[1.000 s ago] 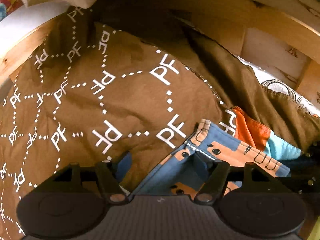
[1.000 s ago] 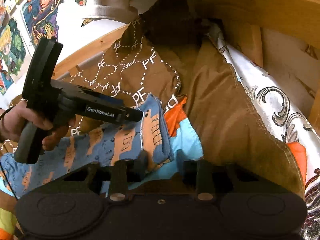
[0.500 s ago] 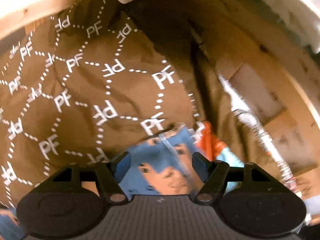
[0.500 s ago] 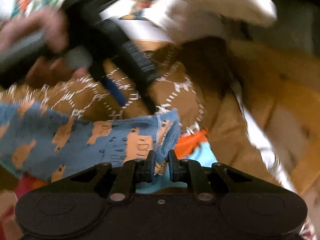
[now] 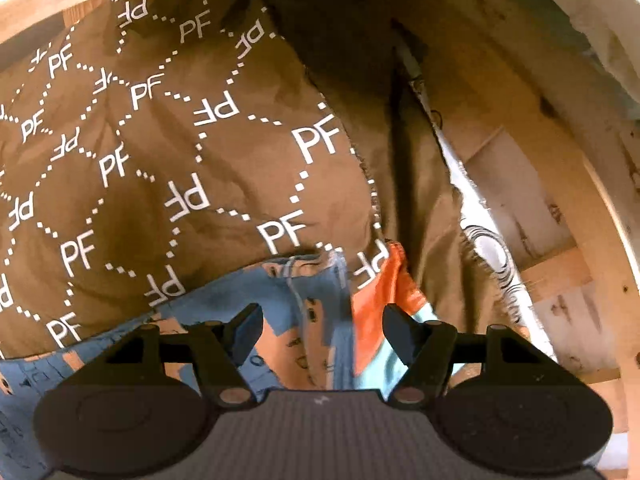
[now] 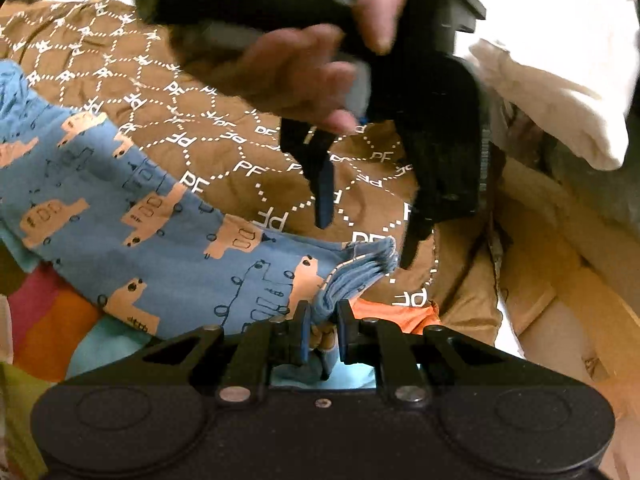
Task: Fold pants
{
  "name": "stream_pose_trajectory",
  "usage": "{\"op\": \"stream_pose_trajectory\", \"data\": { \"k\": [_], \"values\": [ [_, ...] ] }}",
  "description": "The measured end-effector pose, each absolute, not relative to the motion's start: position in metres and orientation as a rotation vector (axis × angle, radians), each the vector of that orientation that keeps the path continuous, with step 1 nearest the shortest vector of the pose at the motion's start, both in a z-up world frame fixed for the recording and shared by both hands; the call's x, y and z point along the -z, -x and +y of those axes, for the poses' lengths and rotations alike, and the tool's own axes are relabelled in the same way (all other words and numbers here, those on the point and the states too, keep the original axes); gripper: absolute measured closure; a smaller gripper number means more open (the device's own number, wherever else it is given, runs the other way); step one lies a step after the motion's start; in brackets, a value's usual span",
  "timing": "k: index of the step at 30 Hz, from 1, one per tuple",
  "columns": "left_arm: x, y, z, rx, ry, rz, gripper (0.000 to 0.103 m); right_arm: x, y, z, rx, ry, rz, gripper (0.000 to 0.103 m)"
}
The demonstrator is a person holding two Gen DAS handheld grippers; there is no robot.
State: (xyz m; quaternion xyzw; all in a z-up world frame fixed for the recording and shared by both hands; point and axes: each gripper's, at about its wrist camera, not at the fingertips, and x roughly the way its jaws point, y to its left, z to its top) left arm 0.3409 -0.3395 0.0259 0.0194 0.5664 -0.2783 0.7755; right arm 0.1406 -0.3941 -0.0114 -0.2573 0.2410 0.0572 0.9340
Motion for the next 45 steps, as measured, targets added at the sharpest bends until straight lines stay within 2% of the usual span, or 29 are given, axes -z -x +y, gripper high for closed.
{"op": "stream_pose_trajectory", "data": {
  "k": [6,9,11,12,13,14,17,22,26,27,33,38,41,42,44,45],
  "values": [
    [-0.027,-0.333,-0.352,0.601,-0.104,1.202,0.028,0.016,-0.140,-0.388,-0.138,0.559,0.502,0.089],
    [-0.026,-0.331,-0.356,0.555,-0.164,1.172,0.034,0.018,-0.139,-0.385,-0.148,0.569,0.503,0.089],
    [-0.024,-0.331,-0.355,0.545,-0.185,1.166,0.054,0.018,-0.140,-0.385,-0.150,0.568,0.505,0.089],
    [-0.023,-0.331,-0.354,0.542,-0.187,1.169,0.061,0.018,-0.139,-0.385,-0.150,0.567,0.505,0.089],
    [-0.022,-0.332,-0.352,0.543,-0.181,1.173,0.074,0.017,-0.139,-0.386,-0.150,0.565,0.504,0.089],
    [-0.021,-0.333,-0.350,0.545,-0.168,1.179,0.083,0.017,-0.139,-0.386,-0.150,0.562,0.503,0.089],
    [-0.020,-0.334,-0.345,0.550,-0.145,1.183,0.093,0.017,-0.138,-0.387,-0.150,0.558,0.498,0.089],
    [-0.022,-0.334,-0.338,0.577,-0.119,1.181,0.095,0.015,-0.134,-0.393,-0.143,0.518,0.484,0.082],
    [-0.021,-0.337,-0.333,0.584,-0.091,1.197,0.095,0.013,-0.130,-0.398,-0.136,0.474,0.493,0.062],
    [-0.021,-0.338,-0.332,0.584,-0.085,1.199,0.095,0.013,-0.130,-0.399,-0.134,0.464,0.497,0.061],
    [-0.022,-0.342,-0.326,0.589,-0.048,1.215,0.096,0.014,-0.138,-0.399,-0.139,0.457,0.494,0.060],
    [-0.024,-0.346,-0.319,0.585,-0.011,1.234,0.097,0.016,-0.143,-0.397,-0.139,0.452,0.499,0.077],
    [-0.023,-0.349,-0.316,0.579,0.005,1.244,0.097,0.015,-0.141,-0.393,-0.137,0.456,0.493,0.076],
    [-0.023,-0.350,-0.315,0.579,0.013,1.249,0.097,0.015,-0.140,-0.392,-0.139,0.457,0.490,0.074],
    [-0.023,-0.352,-0.313,0.579,0.029,1.260,0.097,0.017,-0.139,-0.388,-0.140,0.463,0.490,0.055],
    [-0.024,-0.352,-0.312,0.580,0.029,1.260,0.097,0.018,-0.139,-0.387,-0.140,0.471,0.490,0.053]
  ]
}}
